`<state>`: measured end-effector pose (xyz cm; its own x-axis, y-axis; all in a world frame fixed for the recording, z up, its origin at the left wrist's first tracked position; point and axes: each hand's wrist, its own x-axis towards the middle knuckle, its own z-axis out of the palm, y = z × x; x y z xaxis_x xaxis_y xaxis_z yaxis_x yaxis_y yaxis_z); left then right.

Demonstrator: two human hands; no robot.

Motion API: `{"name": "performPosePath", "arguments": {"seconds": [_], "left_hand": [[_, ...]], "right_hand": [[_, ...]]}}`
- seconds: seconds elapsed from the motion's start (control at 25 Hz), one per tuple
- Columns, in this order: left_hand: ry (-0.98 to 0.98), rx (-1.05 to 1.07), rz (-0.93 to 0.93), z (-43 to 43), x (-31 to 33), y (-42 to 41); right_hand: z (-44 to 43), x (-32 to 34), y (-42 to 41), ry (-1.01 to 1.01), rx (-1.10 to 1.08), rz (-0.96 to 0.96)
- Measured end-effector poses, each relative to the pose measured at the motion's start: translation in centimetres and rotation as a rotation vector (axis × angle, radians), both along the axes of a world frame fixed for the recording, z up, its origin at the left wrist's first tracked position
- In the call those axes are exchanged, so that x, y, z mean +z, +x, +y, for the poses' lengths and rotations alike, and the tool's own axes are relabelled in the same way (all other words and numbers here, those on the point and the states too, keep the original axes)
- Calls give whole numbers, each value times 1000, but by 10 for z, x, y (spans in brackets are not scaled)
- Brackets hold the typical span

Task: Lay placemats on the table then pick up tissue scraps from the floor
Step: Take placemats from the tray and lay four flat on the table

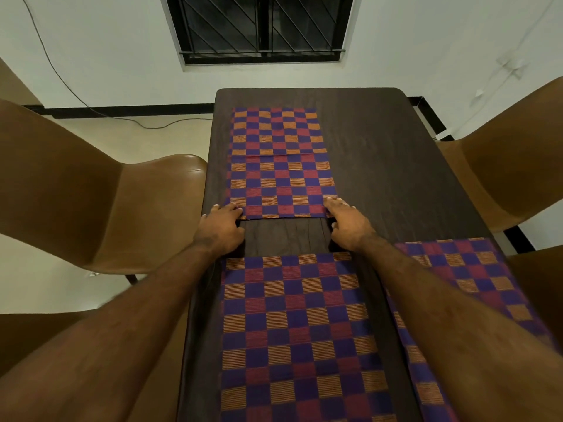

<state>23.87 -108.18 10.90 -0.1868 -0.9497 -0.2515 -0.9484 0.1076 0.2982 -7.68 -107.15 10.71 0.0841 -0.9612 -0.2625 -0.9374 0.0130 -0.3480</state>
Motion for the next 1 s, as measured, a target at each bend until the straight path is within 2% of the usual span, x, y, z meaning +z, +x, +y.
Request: {"name": "performPosePath", "arguments": {"seconds": [0.2, 0.4, 0.56, 0.76, 1.0], "left_hand": [[46, -39, -109, 6, -1, 3], [-139, -29, -16, 4, 32, -8], [-209, -42, 13, 9, 67, -37], [-268, -106, 38, 43, 94, -84], [-272, -201, 34, 112, 105, -148]], "right_hand": [[8, 4, 6, 38, 70, 187], [18, 31, 24, -133, 34, 235], [37, 65, 31, -218, -32, 222], [104, 100, 9, -271, -117, 205], [225, 126, -45, -294, -261, 217]]}}
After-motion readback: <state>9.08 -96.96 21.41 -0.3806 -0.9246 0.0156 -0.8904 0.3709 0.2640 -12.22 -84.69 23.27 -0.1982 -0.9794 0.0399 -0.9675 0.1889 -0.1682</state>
